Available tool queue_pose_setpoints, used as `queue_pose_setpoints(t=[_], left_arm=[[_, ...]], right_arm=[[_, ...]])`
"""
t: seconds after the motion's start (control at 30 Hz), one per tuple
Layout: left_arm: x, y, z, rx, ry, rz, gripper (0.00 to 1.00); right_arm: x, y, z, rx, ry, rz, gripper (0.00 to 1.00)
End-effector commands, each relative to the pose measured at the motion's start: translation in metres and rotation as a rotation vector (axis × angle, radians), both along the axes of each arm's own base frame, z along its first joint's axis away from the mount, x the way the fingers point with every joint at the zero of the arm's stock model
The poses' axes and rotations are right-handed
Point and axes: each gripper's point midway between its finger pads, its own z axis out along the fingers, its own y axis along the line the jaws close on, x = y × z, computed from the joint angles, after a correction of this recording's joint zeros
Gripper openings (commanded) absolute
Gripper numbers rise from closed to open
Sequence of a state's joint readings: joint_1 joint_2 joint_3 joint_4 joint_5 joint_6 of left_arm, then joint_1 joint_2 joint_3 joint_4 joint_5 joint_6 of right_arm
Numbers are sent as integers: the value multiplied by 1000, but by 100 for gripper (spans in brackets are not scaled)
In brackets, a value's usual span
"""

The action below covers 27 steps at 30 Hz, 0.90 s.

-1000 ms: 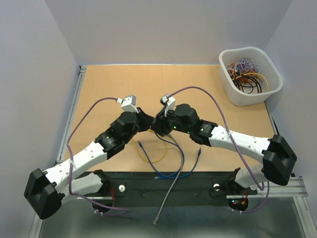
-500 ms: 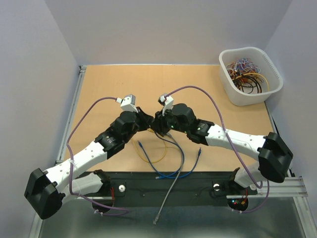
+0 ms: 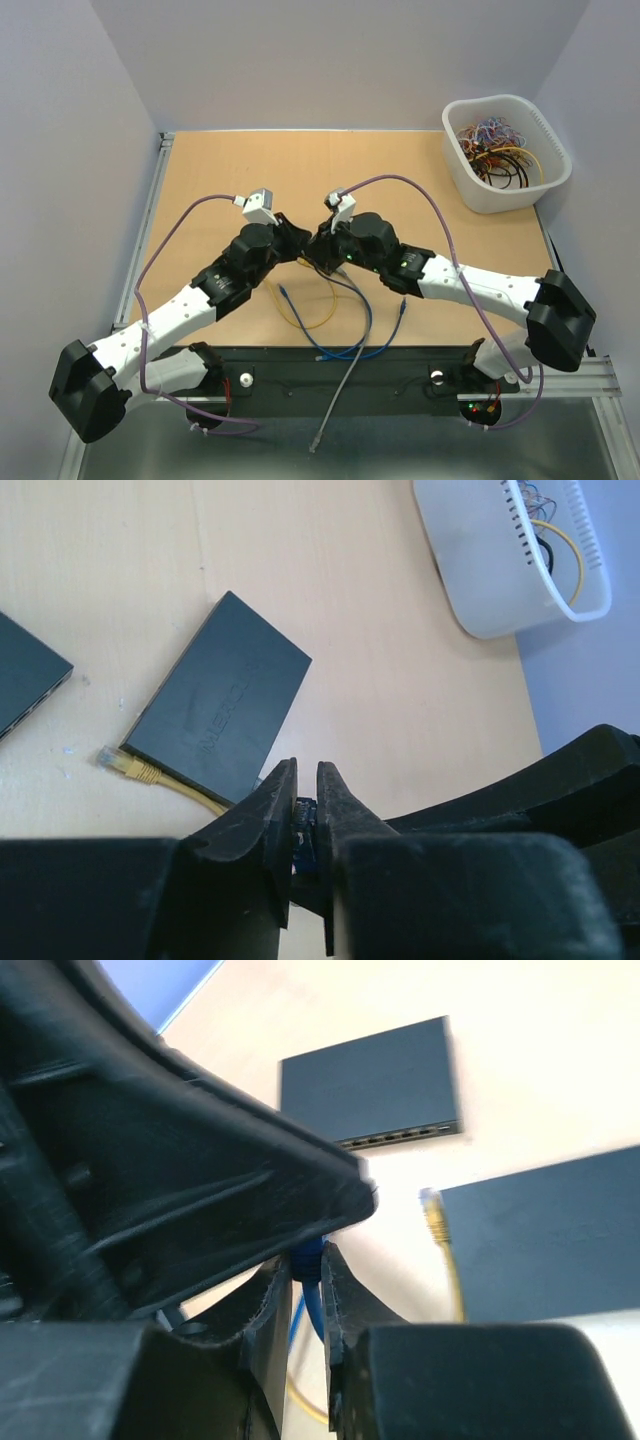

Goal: Insert the plug into the switch port

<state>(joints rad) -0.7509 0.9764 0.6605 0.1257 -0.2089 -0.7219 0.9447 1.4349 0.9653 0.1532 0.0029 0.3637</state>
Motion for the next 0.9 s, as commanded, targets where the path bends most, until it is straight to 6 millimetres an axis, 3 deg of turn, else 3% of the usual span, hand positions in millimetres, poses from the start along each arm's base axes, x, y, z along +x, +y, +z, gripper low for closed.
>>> queue_pose_setpoints(t=[0.0,0.03,0.1,0.27,0.33,0.47,0.53,0.57,0.6,0.67,0.7,0.77,0.8,0.87], left_arm=[[-6,-7,23,-70,-70,-49,38],[-6,-5,21,-64,-72,-48,51],[-4,-3,19,-55,-75,-41,66],[5,3,17,-37,-95,-28,77],[14,7,16,-25,-106,-15,78],[32,11,12,-16,-125,-8,79],[42,11,0,-1,-109,-21,78],[50,13,4,-13,-133,-17,78],[55,10,-7,2,-114,-31,78],[68,9,-8,21,-151,-29,77],[77,9,-18,41,-139,-22,77],[89,1,-15,55,-175,-52,76],[98,0,-32,90,-151,-63,76],[108,-9,-36,104,-164,-93,76]], right_arm=[[23,-23,25,60,-81,-168,1],[22,-26,22,51,-76,-172,0],[22,-38,10,6,-57,-198,0],[30,-88,-22,-168,-36,-358,0],[34,-119,-41,-247,-8,-432,1],[39,-157,-69,-302,73,-503,0],[39,-163,-82,-340,103,-495,1],[39,-164,-97,-385,128,-489,1],[39,-163,-103,-407,140,-480,0],[38,-158,-123,-453,186,-448,0],[37,-155,-128,-459,201,-434,0],[37,-148,-136,-476,221,-400,0],[37,-146,-139,-483,226,-386,0],[38,-142,-143,-499,228,-358,0]])
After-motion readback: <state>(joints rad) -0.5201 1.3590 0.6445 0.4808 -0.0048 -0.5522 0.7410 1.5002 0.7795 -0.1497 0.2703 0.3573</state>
